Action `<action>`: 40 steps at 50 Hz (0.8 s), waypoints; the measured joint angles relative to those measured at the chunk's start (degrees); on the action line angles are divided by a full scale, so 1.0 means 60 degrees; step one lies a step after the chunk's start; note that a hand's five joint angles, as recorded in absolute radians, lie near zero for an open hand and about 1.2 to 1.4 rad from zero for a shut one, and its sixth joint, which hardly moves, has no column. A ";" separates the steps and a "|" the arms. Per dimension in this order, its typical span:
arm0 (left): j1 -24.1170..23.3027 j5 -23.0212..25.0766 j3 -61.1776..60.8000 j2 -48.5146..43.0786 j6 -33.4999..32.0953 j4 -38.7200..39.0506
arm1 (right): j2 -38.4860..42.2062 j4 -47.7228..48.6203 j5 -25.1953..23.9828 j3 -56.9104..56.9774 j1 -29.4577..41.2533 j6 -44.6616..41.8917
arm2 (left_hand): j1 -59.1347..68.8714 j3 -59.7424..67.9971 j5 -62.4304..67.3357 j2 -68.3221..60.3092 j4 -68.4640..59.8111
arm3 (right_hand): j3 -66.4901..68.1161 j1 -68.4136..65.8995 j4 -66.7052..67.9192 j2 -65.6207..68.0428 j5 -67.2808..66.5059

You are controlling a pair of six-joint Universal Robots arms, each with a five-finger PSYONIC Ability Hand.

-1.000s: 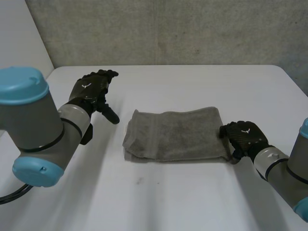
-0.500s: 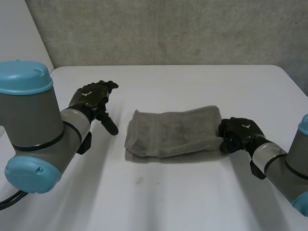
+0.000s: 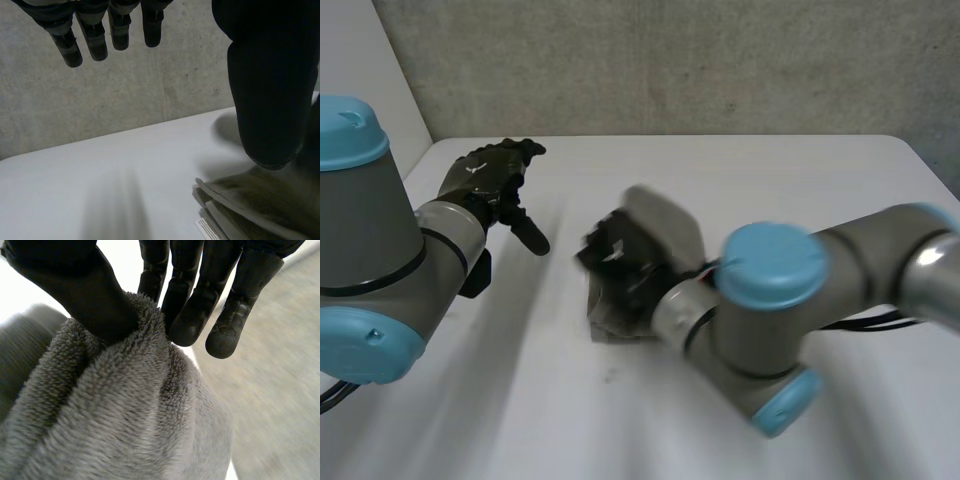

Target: Fold the towel.

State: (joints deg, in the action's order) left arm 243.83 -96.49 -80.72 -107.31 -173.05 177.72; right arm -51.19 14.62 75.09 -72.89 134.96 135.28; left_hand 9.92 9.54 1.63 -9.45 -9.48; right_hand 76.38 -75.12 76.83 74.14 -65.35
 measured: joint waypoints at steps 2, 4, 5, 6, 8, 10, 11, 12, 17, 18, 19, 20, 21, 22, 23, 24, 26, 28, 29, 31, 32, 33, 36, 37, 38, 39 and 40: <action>0.0036 0.0010 0.0001 0.0035 0.0004 0.0000 | 0.0496 -0.0321 -0.0068 0.0476 0.0424 -0.0079 | 0.0000 0.0000 0.0000 0.0000 0.0000 | 0.0000 0.0000 0.0000 0.0001 0.0000; 0.0055 0.0018 0.0001 0.0053 0.0007 0.0000 | 0.0846 -0.0632 -0.0037 0.0819 0.0659 -0.0070 | 0.0000 0.0000 0.0000 0.0000 0.0000 | -0.0638 0.0687 -0.0657 -0.0526 0.0621; 0.0060 0.0020 0.0000 0.0058 0.0008 -0.0001 | 0.0936 -0.0733 -0.0012 0.0916 0.0712 -0.0056 | 0.0000 0.0000 0.0000 0.0000 0.0000 | -0.1279 0.1160 -0.1311 -0.1096 0.1223; 0.0068 0.0023 -0.0001 0.0066 0.0009 -0.0001 | 0.1097 -0.0960 0.0102 0.1109 0.0801 0.0006 | 0.0000 0.0000 0.0000 0.0000 0.0000 | -0.2887 0.2710 -0.2919 -0.2673 0.2827; 0.0075 0.0025 -0.0003 0.0070 0.0011 0.0000 | 0.1190 -0.1209 0.0368 0.1283 0.0858 0.0176 | -0.0001 0.0000 0.0000 0.0000 0.0000 | -0.5580 0.5451 -0.5582 -0.5441 0.5406; 0.0081 0.0028 -0.0004 0.0067 0.0017 0.0000 | 0.1164 -0.1415 0.0715 0.1386 0.0864 0.0439 | 0.0000 0.0000 0.0000 0.0000 0.0000 | -0.8560 0.8574 -0.8535 -0.8573 0.8628; 0.0083 0.0031 -0.0004 0.0063 0.0022 0.0000 | 0.1071 -0.1490 0.0930 0.1398 0.0846 0.0679 | -0.0001 0.0000 0.0000 0.0000 0.0000 | -0.9780 0.9555 -0.9684 -0.9510 0.9739; 0.0081 0.0034 -0.0003 0.0056 0.0028 0.0000 | 0.0891 -0.1545 0.1166 0.1377 0.0804 0.1064 | -0.0001 0.0000 0.0000 0.0000 0.0000 | -1.0269 1.0013 -1.0262 -0.9911 1.0327; 0.0046 0.0061 0.0019 -0.0015 0.0065 0.0009 | -0.0275 -0.1606 0.1872 0.0959 0.0315 0.3388 | -0.0001 0.0000 0.0000 0.0000 0.0000 | -1.0440 1.0278 -1.0346 -0.9983 1.0363; 0.0032 0.0066 0.0028 -0.0042 0.0076 0.0012 | -0.0614 -0.1617 0.1959 0.0793 0.0087 0.4099 | 0.0000 0.0000 0.0000 0.0000 0.0000 | -1.0440 1.0279 -1.0346 -0.9983 1.0363; 0.0025 0.0071 0.0036 -0.0060 0.0083 0.0016 | -0.0778 -0.1622 0.1999 0.0711 -0.0035 0.4447 | 0.0000 0.0000 0.0000 0.0000 0.0000 | -1.0440 1.0279 -1.0346 -0.9983 1.0363; 0.0005 0.0077 0.0056 -0.0102 0.0097 0.0023 | -0.1116 -0.1644 0.2050 0.0531 -0.0315 0.5185 | -0.0001 0.0000 0.0000 0.0000 0.0000 | -1.0440 1.0279 -1.0346 -0.9983 1.0363; -0.0015 0.0079 0.0079 -0.0156 0.0109 0.0027 | -0.1365 -0.1669 0.2077 0.0387 -0.0557 0.5756 | 0.0000 0.0000 0.0000 0.0000 0.0000 | -1.0440 1.0279 -1.0346 -0.9983 1.0363; -0.0031 0.0082 0.0095 -0.0197 0.0118 0.0030 | -0.1504 -0.1699 0.2081 0.0298 -0.0710 0.6092 | -0.0001 0.0000 0.0000 0.0000 0.0000 | -1.0440 1.0279 -1.0346 -0.9983 1.0363; -0.0069 0.0082 0.0130 -0.0281 0.0133 0.0035 | -0.1699 -0.1780 0.2065 0.0161 -0.0979 0.6601 | 0.0000 -0.0001 0.0000 0.0000 0.0000 | -1.0440 1.0279 -1.0345 -0.9983 1.0363; -0.0119 0.0081 0.0170 -0.0380 0.0148 0.0038 | -0.1840 -0.1891 0.2028 0.0049 -0.1239 0.7019 | -0.0001 -0.0001 0.0000 0.0000 0.0000 | -1.0440 1.0279 -1.0345 -0.9983 1.0363; -0.0246 0.0081 0.0253 -0.0583 0.0182 0.0042 | -0.1949 -0.2141 0.1903 -0.0068 -0.1623 0.7488 | -0.0001 -0.0001 0.0000 0.0000 0.0000 | -1.0440 1.0279 -1.0346 -0.9983 1.0363; -0.0420 0.0077 0.0349 -0.0841 0.0233 0.0044 | -0.1919 -0.2436 0.1714 -0.0115 -0.1947 0.7756 | -0.0001 -0.0001 0.0000 0.0000 0.0000 | -1.0440 1.0279 -1.0346 -0.9983 1.0363; -0.0548 0.0077 0.0406 -0.1041 0.0273 0.0044 | -0.1827 -0.2651 0.1556 -0.0109 -0.2139 0.7859 | -0.0001 -0.0001 0.0000 0.0000 0.0000 | -1.0440 1.0279 -1.0346 -0.9983 1.0363; -0.0696 0.0073 0.0467 -0.1300 0.0320 0.0045 | -0.1657 -0.2879 0.1348 -0.0047 -0.2308 0.7906 | 0.0000 -0.0001 0.0000 0.0000 0.0000 | -1.0440 1.0279 -1.0345 -0.9983 1.0363; -0.0805 0.0070 0.0499 -0.1514 0.0350 0.0046 | -0.1493 -0.3025 0.1187 0.0038 -0.2401 0.7908 | -0.0001 -0.0001 0.0000 0.0000 0.0000 | -1.0440 1.0279 -1.0346 -0.9983 1.0363; -0.0905 0.0066 0.0517 -0.1737 0.0373 0.0045 | -0.1301 -0.3159 0.1026 0.0149 -0.2470 0.7893 | -0.0001 -0.0001 0.0000 0.0000 0.0000 | -1.0440 1.0279 -1.0345 -0.9983 1.0363; -0.1078 0.0057 0.0543 -0.2191 0.0392 0.0044 | -0.0824 -0.3388 0.0693 0.0446 -0.2546 0.7816 | -0.0001 -0.0001 0.0000 0.0000 0.0000 | -1.0440 1.0279 -1.0346 -0.9983 1.0363; -0.1141 0.0051 0.0547 -0.2411 0.0388 0.0043 | -0.0606 -0.3472 0.0573 0.0589 -0.2561 0.7770 | -0.0001 -0.0001 0.0000 0.0000 0.0000 | -1.0440 1.0279 -1.0345 -0.9983 1.0363; -0.1172 0.0046 0.0548 -0.2535 0.0385 0.0041 | -0.0447 -0.3526 0.0503 0.0700 -0.2565 0.7728 | -0.0001 -0.0001 0.0000 0.0000 0.0000 | -1.0440 1.0279 -1.0345 -0.9983 1.0363; -0.1221 0.0041 0.0548 -0.2751 0.0373 0.0040 | -0.0176 -0.3617 0.0404 0.0893 -0.2564 0.7628 | -0.0001 -0.0002 0.0000 0.0000 0.0000 | -1.0440 1.0279 -1.0345 -0.9983 1.0363; -0.1249 0.0038 0.0549 -0.2926 0.0361 0.0040 | 0.0054 -0.3692 0.0338 0.1058 -0.2557 0.7521 | -0.0001 -0.0002 0.0000 0.0000 0.0000 | -1.0440 1.0279 -1.0345 -0.9983 1.0363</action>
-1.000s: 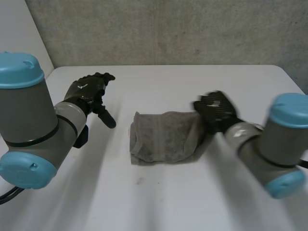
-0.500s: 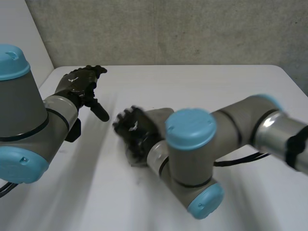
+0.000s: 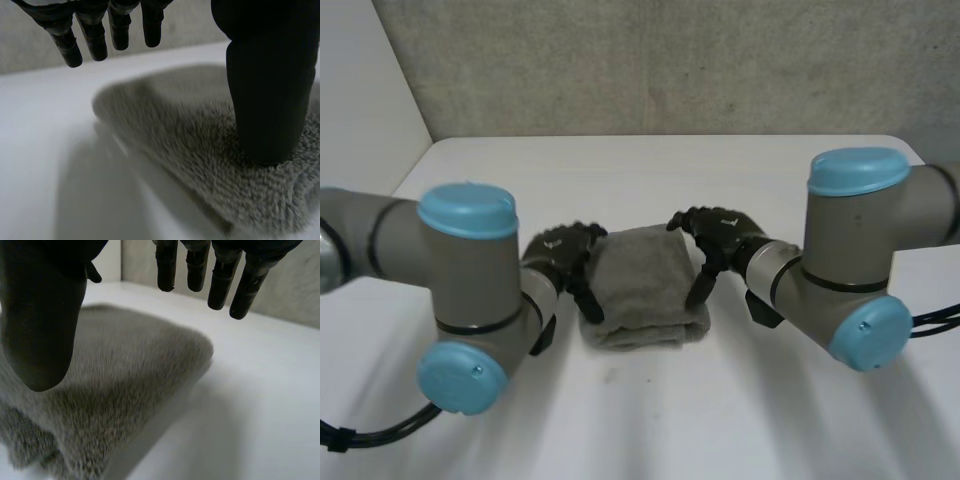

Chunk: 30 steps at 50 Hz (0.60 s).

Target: Fold the towel.

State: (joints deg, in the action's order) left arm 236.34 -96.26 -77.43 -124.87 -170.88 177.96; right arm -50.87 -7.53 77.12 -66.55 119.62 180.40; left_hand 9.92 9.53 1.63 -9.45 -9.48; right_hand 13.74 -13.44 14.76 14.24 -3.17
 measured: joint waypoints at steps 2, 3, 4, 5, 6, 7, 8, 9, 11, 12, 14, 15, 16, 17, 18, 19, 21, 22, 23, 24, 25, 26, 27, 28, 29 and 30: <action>-0.0027 -0.0002 0.0000 -0.0239 -0.0019 -0.0004 | 0.0357 -0.0121 -0.0059 0.0264 0.0019 -0.0241 | 0.0000 0.0000 0.0000 0.0000 0.0000 | 0.0000 0.0000 0.0000 0.0000 0.0000; -0.0037 -0.0002 -0.0001 -0.0368 -0.0031 -0.0005 | 0.0585 -0.0206 -0.0072 0.0425 0.0039 -0.0434 | 0.0000 0.0000 0.0000 0.0000 0.0000 | 0.0000 0.0000 0.0000 0.0000 0.0000; -0.0042 -0.0002 0.0001 -0.0491 -0.0043 -0.0006 | 0.0825 -0.0294 -0.0071 0.0597 0.0066 -0.0675 | 0.0000 0.0000 0.0000 0.0000 0.0000 | 0.0000 0.0000 0.0000 0.0000 0.0000; -0.0041 -0.0002 0.0004 -0.0568 -0.0052 -0.0008 | 0.1003 -0.0372 -0.0058 0.0729 0.0088 -0.0899 | 0.0000 0.0000 0.0000 0.0000 0.0000 | 0.0000 0.0000 0.0000 0.0000 0.0000; -0.0039 -0.0001 0.0008 -0.0600 -0.0056 -0.0008 | 0.1095 -0.0417 -0.0049 0.0796 0.0099 -0.1027 | 0.0000 0.0000 0.0000 0.0000 0.0000 | 0.0000 0.0002 0.0000 0.0000 0.0000; -0.0036 -0.0001 0.0018 -0.0642 -0.0063 -0.0009 | 0.1238 -0.0491 -0.0022 0.0904 0.0119 -0.1277 | 0.0000 0.0000 0.0005 0.0000 0.0000 | 0.0000 0.0047 0.0000 0.0000 0.0000; -0.0031 0.0000 0.0030 -0.0660 -0.0067 -0.0011 | 0.1369 -0.0578 0.0014 0.1012 0.0138 -0.1559 | 0.0000 0.0000 0.0005 0.0000 0.0000 | 0.0000 0.0086 -0.0001 0.0000 0.0000; -0.0027 0.0000 0.0041 -0.0659 -0.0069 -0.0013 | 0.1406 -0.0604 0.0030 0.1048 0.0145 -0.1661 | 0.0000 0.0000 0.0005 0.0000 0.0000 | 0.0000 0.0114 0.0000 0.0000 0.0000; -0.0014 -0.0002 0.0102 -0.0565 -0.0072 -0.0019 | 0.1446 -0.0711 0.0109 0.1168 0.0173 -0.2056 | 0.0000 0.0000 0.0005 0.0000 0.0000 | 0.0000 0.0171 -0.0001 0.0000 0.0000; -0.0010 -0.0003 0.0135 -0.0477 -0.0073 -0.0025 | 0.1380 -0.0745 0.0143 0.1195 0.0181 -0.2187 | 0.0000 0.0000 0.0004 0.0000 0.0000 | 0.0000 0.0171 -0.0001 0.0000 0.0000; -0.0005 -0.0006 0.0214 -0.0229 -0.0073 -0.0030 | 0.1191 -0.0758 0.0185 0.1207 0.0186 -0.2306 | 0.0000 0.0000 0.0004 0.0000 0.0000 | 0.0000 0.0171 0.0000 0.0000 0.0000; 0.0000 -0.0008 0.0250 -0.0058 -0.0073 -0.0042 | 0.0942 -0.0735 0.0208 0.1193 0.0185 -0.2335 | 0.0000 0.0000 0.0005 0.0000 0.0000 | 0.0000 0.0171 -0.0001 0.0000 0.0000; 0.0002 -0.0008 0.0276 0.0052 -0.0074 -0.0042 | 0.0807 -0.0716 0.0216 0.1183 0.0184 -0.2334 | -0.0001 0.0000 0.0004 0.0000 0.0000 | 0.0000 0.0171 -0.0001 0.0000 0.0000; 0.0008 -0.0009 0.0328 0.0271 -0.0075 -0.0044 | 0.0531 -0.0672 0.0235 0.1146 0.0178 -0.2301 | -0.0001 0.0000 0.0005 0.0000 0.0000 | 0.0000 0.0171 -0.0001 0.0000 0.0000; 0.0014 -0.0010 0.0381 0.0524 -0.0077 -0.0056 | 0.0173 -0.0596 0.0264 0.1094 0.0165 -0.2219 | -0.0011 0.0000 0.0004 0.0001 0.0000 | 0.0000 0.0171 -0.0001 0.0000 0.0000; 0.0018 -0.0010 0.0411 0.0650 -0.0077 -0.0061 | -0.0015 -0.0551 0.0278 0.1068 0.0156 -0.2167 | -0.0014 0.0000 0.0004 0.0001 0.0000 | 0.0000 0.0171 -0.0001 0.0000 0.0000; 0.0040 -0.0011 0.0537 0.1092 -0.0078 -0.0091 | -0.0667 -0.0398 0.0366 0.0962 0.0114 -0.1940 | -0.0015 0.0000 0.0004 0.0001 0.0000 | 0.0000 0.0171 -0.0001 0.0000 0.0000; 0.0062 -0.0011 0.0640 0.1410 -0.0077 -0.0125 | -0.1140 -0.0274 0.0462 0.0893 0.0073 -0.1765 | -0.0015 0.0000 0.0004 0.0001 0.0000 | 0.0000 0.0171 -0.0001 0.0000 0.0000; 0.0073 -0.0014 0.0689 0.1567 -0.0077 -0.0148 | -0.1378 -0.0213 0.0525 0.0857 0.0051 -0.1672 | -0.0015 0.0000 0.0004 0.0001 0.0000 | 0.0000 0.0171 -0.0001 0.0000 0.0000; 0.0107 -0.0011 0.0779 0.1849 -0.0077 -0.0225 | -0.1763 -0.0132 0.0638 0.0790 0.0010 -0.1524 | -0.0015 0.0000 0.0005 0.0002 0.0000 | 0.0000 0.0171 -0.0001 0.0000 0.0000; 0.0164 -0.0012 0.0905 0.2158 -0.0077 -0.0315 | -0.2123 -0.0053 0.0772 0.0739 -0.0042 -0.1396 | -0.0015 -0.0001 0.0004 0.0004 0.0000 | 0.0000 0.0171 -0.0001 0.0000 0.0000; 0.0238 -0.0010 0.1012 0.2445 -0.0081 -0.0445 | -0.2456 -0.0004 0.0972 0.0704 -0.0104 -0.1301 | -0.0015 -0.0001 0.0004 0.0009 0.0000 | 0.0000 0.0171 -0.0001 0.0000 0.0000; 0.0337 -0.0008 0.1127 0.2735 -0.0090 -0.0605 | -0.2798 0.0028 0.1225 0.0673 -0.0186 -0.1227 | -0.0015 -0.0002 0.0005 0.0011 0.0000 | 0.0000 0.0171 -0.0001 0.0000 0.0000; 0.0396 -0.0006 0.1189 0.2883 -0.0097 -0.0696 | -0.2956 0.0030 0.1362 0.0655 -0.0228 -0.1201 | -0.0015 -0.0003 0.0005 0.0011 0.0000 | 0.0000 0.0171 -0.0001 0.0000 0.0000; 0.0563 -0.0004 0.1345 0.3224 -0.0133 -0.0948 | -0.3300 0.0007 0.1732 0.0622 -0.0332 -0.1167 | -0.0015 -0.0004 0.0005 0.0011 0.0000 | 0.0000 0.0171 -0.0001 0.0000 0.0000; 0.0637 -0.0002 0.1406 0.3357 -0.0151 -0.1068 | -0.3433 -0.0010 0.1894 0.0611 -0.0376 -0.1162 | -0.0015 -0.0005 0.0004 0.0012 0.0000 | 0.0000 0.0171 -0.0001 0.0000 0.0000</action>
State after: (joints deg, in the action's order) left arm 240.16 -96.27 -69.00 -104.73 -171.79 171.55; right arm -71.46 -7.59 88.48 -62.88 117.36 173.43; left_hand 9.82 9.50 1.66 -9.38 -9.48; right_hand 13.74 -12.42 14.75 14.24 -3.17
